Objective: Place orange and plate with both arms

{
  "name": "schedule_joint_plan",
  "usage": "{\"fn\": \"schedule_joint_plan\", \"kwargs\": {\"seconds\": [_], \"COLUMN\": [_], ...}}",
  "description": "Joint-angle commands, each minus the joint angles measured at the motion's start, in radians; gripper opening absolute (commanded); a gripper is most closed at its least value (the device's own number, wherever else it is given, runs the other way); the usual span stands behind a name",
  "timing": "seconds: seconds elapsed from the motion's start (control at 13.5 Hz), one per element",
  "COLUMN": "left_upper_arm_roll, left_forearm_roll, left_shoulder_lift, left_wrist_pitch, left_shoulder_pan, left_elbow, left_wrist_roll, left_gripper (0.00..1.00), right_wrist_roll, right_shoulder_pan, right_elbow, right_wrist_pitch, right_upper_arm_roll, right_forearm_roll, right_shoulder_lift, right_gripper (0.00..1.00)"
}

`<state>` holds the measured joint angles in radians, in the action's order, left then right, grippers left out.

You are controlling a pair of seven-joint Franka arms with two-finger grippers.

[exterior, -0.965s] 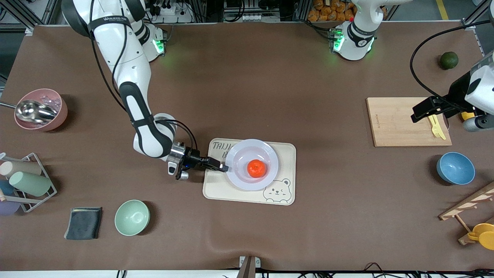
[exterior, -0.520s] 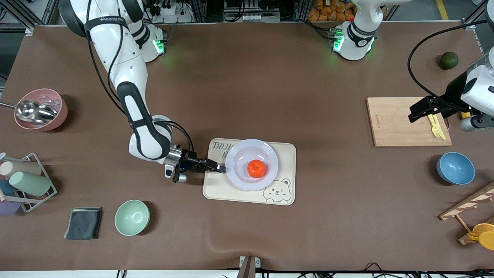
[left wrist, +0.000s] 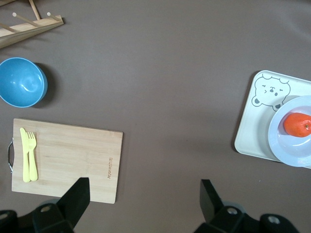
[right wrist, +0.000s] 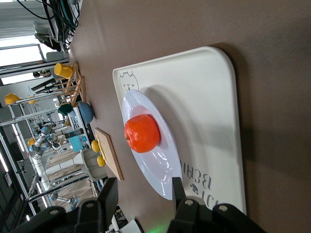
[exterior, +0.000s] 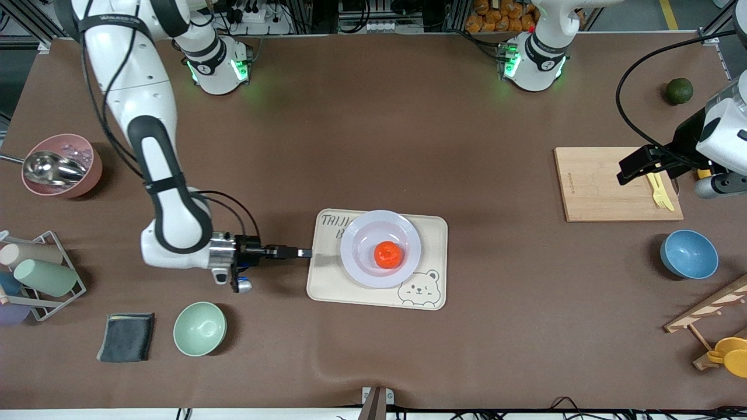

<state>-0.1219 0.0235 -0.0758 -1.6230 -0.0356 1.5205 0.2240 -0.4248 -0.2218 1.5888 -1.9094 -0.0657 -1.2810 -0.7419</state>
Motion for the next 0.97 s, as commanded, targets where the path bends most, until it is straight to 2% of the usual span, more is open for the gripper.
{"fn": "schedule_joint_plan", "kwargs": {"seconds": [0.0,0.07,0.45,0.59,0.89], "left_upper_arm_roll": [0.001,0.001,0.001,0.002,0.001], "left_forearm_roll": [0.016,0.018,0.019,0.019,0.019], "left_shoulder_lift": [0.007,0.007,0.010,0.013,0.013], "left_wrist_pitch": [-0.006,-0.006,-0.006,-0.005,-0.005], "left_shoulder_pan": [0.000,-0.001,-0.006,-0.009,-0.007], "left_elbow": [0.001,0.001,0.001,0.001,0.000], "left_wrist_roll": [-0.009,-0.011,-0.012,-0.014,-0.014], "left_gripper": [1.00,1.00,1.00,1.00,1.00], "right_wrist_roll": [0.122,0.188,0.187,0.193,0.195], "right_shoulder_pan": [0.062,0.087,0.261,0.291,0.341], "right_elbow": [-0.090,-0.130,-0.275,-0.363,-0.460], "right_wrist_pitch": [0.090,0.142,0.357,0.452,0.483], "right_upper_arm_roll": [0.017,0.017,0.020,0.015,0.014], "right_forearm_roll": [0.176,0.234,0.437,0.527,0.750], "right_shoulder_lift": [0.006,0.006,0.003,0.003,0.042], "right_gripper": [0.72,1.00,1.00,1.00,1.00]}}
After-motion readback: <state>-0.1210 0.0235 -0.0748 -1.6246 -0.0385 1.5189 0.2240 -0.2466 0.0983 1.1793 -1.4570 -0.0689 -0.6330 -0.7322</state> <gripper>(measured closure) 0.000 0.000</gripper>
